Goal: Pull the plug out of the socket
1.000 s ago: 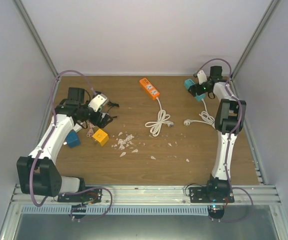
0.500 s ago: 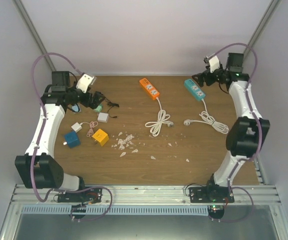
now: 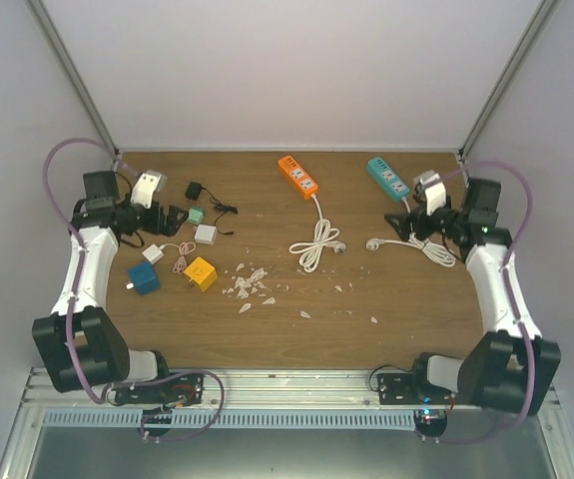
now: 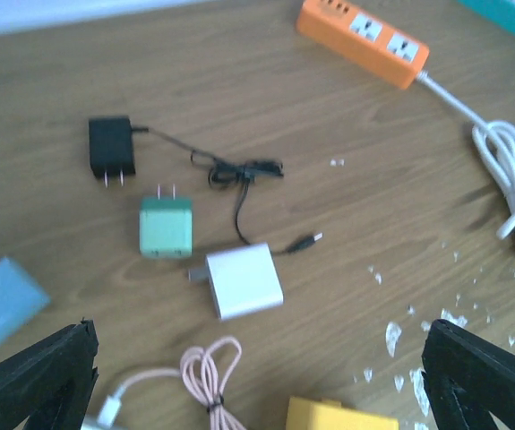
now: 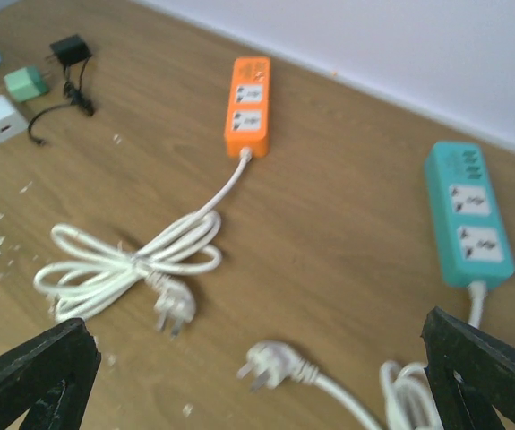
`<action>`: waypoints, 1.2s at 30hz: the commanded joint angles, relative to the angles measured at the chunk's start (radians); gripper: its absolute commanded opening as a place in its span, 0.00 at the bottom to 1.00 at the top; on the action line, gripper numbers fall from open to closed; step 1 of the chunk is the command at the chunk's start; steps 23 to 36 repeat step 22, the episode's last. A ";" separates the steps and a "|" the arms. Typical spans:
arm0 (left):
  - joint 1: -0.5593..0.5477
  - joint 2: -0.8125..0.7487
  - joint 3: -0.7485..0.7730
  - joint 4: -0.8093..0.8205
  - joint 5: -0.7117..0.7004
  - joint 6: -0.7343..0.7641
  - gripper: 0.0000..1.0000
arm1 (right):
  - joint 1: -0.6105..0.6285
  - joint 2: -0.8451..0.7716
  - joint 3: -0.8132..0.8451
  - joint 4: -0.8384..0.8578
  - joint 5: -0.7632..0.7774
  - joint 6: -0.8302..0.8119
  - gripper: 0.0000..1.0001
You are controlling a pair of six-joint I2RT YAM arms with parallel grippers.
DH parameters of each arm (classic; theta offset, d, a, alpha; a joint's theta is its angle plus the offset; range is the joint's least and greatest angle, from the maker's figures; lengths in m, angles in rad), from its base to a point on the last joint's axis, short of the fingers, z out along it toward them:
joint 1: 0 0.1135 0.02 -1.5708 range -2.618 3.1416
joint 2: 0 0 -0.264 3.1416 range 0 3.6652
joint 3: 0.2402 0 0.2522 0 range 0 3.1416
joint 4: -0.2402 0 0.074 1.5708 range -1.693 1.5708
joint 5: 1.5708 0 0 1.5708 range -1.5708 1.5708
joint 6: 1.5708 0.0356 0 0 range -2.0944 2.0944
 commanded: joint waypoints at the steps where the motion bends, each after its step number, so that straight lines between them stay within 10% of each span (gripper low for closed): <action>1: 0.029 -0.093 -0.108 0.091 0.021 0.011 0.99 | -0.010 -0.094 -0.138 0.056 -0.016 0.003 1.00; 36: 0.034 -0.232 -0.356 0.186 -0.028 0.015 0.99 | -0.010 -0.052 -0.265 0.121 -0.065 0.002 1.00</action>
